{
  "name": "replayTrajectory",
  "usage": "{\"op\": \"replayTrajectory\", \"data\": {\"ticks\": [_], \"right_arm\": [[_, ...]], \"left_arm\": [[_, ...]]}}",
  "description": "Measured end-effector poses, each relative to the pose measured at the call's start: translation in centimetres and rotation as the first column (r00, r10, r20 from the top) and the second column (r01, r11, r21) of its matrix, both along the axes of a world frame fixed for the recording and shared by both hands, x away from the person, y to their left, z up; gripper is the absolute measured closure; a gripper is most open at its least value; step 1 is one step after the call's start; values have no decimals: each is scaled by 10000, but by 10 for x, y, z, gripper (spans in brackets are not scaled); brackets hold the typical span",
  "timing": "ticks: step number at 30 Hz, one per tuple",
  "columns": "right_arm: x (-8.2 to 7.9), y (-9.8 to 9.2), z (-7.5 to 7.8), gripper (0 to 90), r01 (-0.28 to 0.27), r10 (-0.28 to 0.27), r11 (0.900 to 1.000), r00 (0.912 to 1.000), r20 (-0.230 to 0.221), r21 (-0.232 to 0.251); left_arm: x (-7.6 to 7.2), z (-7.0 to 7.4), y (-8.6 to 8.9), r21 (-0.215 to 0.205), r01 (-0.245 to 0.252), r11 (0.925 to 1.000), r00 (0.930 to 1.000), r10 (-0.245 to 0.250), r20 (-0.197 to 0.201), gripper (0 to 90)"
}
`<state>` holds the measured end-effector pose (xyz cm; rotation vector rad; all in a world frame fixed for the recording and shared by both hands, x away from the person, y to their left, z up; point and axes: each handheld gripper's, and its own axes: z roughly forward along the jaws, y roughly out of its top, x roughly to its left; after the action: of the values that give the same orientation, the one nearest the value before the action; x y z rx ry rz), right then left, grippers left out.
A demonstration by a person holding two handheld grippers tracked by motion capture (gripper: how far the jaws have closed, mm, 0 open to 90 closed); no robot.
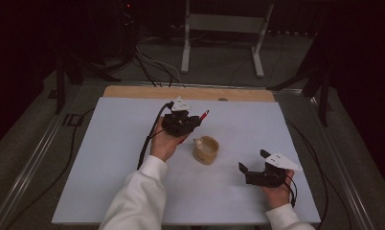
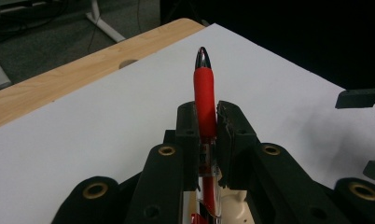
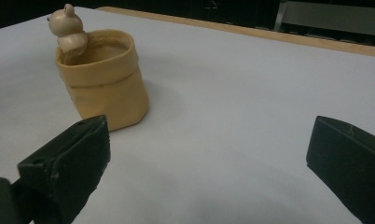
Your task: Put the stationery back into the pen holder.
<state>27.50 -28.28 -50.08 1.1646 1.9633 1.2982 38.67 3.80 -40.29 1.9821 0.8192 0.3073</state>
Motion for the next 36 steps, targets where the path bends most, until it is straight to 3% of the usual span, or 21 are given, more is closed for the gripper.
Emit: {"op": "replayTrajectory", "data": {"ticks": [36], "right_arm": [[0,3,-1,0,-75,75,10000,10000,-5,-2]], "left_arm": [[1,-4,-52,-225,802,9965,9964,-808,-245,801]]}}
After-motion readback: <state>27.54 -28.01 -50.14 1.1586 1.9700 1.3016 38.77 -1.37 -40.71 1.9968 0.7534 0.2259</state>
